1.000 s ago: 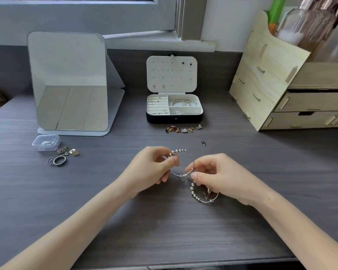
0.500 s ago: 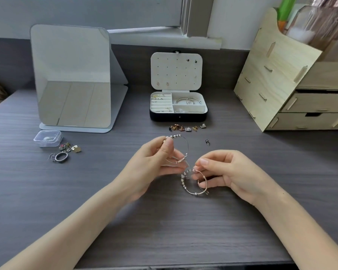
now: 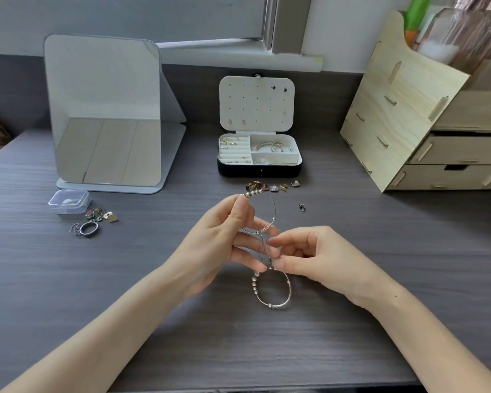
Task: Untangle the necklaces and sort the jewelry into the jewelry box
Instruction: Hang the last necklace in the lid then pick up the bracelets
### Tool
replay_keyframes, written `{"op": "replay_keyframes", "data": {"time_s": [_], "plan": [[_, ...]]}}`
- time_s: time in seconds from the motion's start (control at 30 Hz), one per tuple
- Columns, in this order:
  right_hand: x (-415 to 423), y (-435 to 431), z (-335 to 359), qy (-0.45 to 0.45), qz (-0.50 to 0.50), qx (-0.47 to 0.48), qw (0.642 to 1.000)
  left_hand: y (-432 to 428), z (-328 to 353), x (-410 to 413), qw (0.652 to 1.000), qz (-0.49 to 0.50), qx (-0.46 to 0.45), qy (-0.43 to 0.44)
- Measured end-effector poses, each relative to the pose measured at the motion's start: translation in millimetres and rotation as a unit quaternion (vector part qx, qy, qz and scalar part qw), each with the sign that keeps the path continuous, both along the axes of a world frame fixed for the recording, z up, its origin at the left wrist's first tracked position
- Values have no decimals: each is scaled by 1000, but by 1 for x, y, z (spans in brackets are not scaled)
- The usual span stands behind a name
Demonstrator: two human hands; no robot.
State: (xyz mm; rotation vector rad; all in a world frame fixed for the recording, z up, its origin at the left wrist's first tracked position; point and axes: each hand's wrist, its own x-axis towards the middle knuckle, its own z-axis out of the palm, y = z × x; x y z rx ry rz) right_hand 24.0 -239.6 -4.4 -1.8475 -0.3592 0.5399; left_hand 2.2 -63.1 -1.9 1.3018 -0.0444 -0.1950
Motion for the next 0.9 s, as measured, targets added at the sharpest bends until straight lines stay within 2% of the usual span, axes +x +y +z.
{"op": "replay_keyframes", "data": {"time_s": [0.1,0.3,0.4,0.47,0.53,0.73,0.83,0.9], "plan": [[-1,1,2,-23,5,-15,1000,2,3,-1,999,-8,27,-17],[6,-10,5,-62,-84,18,994,3,3,-2,997,7,66,-25],[9,-17,8,23,-103,143,984,3,1,0,997,22,71,-6],[10,-18,11,86,-117,241,960,4,0,1,997,32,72,9],[12,-18,10,106,-164,277,941,4,-1,1,996,42,72,24],[18,-28,10,40,-302,346,887,7,-3,5,993,73,78,50],[19,-34,18,-3,-324,379,867,8,-4,7,990,97,79,58],[19,-35,26,-36,-319,380,867,10,-6,9,988,118,86,59]]}}
